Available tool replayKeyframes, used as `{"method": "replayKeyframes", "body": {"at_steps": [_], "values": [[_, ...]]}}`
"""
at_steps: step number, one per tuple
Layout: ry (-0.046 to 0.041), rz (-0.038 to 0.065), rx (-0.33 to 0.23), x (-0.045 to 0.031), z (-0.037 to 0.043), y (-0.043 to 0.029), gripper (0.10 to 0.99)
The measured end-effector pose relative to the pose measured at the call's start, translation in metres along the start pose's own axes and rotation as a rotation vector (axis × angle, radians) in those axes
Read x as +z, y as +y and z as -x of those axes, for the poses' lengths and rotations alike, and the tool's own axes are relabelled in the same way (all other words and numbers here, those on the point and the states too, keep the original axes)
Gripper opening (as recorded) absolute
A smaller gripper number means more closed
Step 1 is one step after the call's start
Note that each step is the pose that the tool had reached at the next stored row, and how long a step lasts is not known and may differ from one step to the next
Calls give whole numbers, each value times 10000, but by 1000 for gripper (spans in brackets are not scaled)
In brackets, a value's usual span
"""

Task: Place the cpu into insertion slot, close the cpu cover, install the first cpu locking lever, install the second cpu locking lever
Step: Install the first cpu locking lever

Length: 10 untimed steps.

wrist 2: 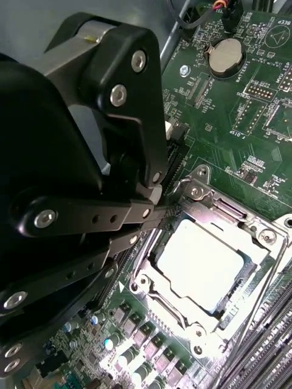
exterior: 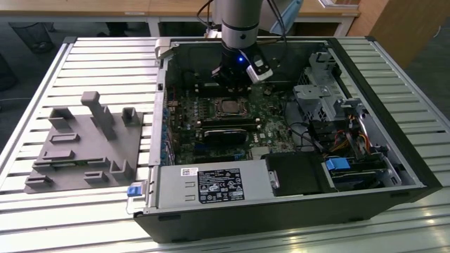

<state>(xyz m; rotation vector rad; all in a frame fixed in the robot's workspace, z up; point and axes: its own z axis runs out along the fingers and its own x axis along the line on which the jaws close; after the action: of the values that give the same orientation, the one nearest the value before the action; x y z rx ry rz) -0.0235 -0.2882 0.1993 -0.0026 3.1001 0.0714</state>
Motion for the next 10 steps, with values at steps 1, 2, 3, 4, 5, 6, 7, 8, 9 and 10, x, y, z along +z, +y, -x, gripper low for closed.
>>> {"method": "replayKeyframes", "body": {"at_steps": [1, 2, 3, 4, 5, 6, 7, 8, 9, 10], "values": [[0, 0, 1, 3, 0, 3, 106], [0, -3, 0, 5, 0, 4, 106], [2, -5, -1, 8, 0, 4, 106], [4, -8, 0, 12, 0, 5, 106], [4, -10, 0, 16, 0, 6, 106], [1, -5, 0, 22, 0, 7, 106], [0, -1, 0, 27, 0, 9, 106], [2, -1, 0, 30, 0, 9, 106], [3, -3, -1, 32, 0, 10, 106], [3, -5, 0, 33, 0, 12, 106]]}}
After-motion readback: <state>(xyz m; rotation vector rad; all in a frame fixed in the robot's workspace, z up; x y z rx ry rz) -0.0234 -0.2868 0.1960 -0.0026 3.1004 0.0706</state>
